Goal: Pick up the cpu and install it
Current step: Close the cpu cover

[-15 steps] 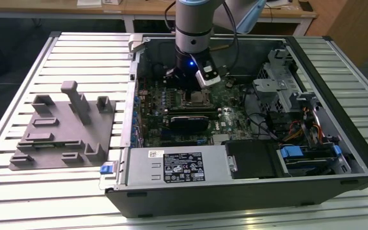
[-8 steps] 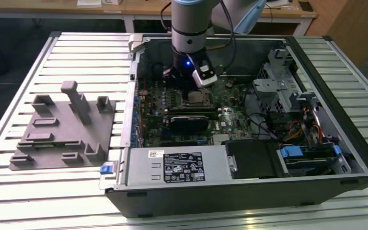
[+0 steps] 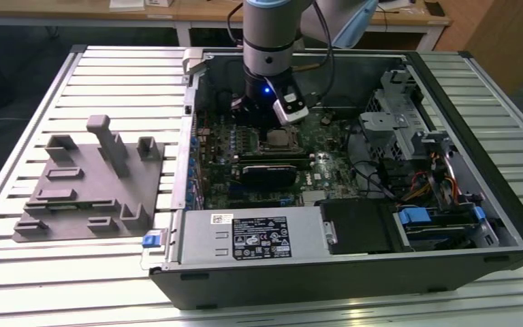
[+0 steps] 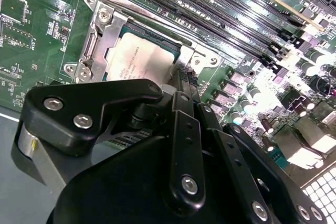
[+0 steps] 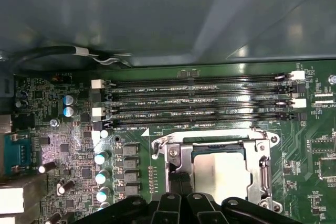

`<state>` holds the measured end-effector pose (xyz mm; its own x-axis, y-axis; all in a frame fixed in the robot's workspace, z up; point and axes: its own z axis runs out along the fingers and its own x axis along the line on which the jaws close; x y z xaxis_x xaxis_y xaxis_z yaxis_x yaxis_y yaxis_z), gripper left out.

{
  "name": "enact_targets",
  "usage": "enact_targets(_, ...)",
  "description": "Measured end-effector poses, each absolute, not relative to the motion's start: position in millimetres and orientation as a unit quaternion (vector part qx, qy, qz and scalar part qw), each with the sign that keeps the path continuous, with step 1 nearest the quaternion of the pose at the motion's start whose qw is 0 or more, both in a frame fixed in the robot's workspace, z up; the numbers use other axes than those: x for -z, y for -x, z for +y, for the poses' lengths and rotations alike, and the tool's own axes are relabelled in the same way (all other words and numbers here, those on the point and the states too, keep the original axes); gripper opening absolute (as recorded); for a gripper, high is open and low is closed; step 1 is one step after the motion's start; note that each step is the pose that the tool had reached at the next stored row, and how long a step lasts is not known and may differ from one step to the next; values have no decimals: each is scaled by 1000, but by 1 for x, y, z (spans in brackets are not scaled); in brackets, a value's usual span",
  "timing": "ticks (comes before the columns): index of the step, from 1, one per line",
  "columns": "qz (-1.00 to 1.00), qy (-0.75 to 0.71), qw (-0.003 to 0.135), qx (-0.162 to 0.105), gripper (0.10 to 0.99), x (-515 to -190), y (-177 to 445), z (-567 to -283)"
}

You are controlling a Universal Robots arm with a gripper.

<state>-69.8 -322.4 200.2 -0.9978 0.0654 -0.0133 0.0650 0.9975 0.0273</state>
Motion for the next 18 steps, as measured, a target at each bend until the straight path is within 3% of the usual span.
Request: enact_targets(18,999,-33,7,-14,106,-205,70,-322)
